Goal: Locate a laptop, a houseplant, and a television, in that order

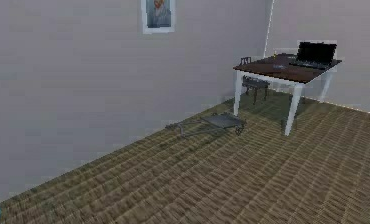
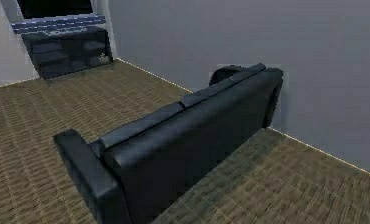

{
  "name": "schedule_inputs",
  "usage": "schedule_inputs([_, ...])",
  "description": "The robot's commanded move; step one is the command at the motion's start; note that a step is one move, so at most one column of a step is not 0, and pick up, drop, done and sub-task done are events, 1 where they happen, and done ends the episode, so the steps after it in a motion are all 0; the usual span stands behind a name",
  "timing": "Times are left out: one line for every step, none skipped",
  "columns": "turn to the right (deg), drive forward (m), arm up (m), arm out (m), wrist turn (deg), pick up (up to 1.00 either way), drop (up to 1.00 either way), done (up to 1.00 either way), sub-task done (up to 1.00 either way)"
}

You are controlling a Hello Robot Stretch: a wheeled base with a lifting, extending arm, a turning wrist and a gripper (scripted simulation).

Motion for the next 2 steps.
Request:
schedule_inputs([0.0,0.5,0.0,0.0,0.0,0.0,0.0,0.0,0.0])
schedule_inputs([42.0,0.0,0.0,0.0,0.0,0.0,0.0,0.0,0.0])
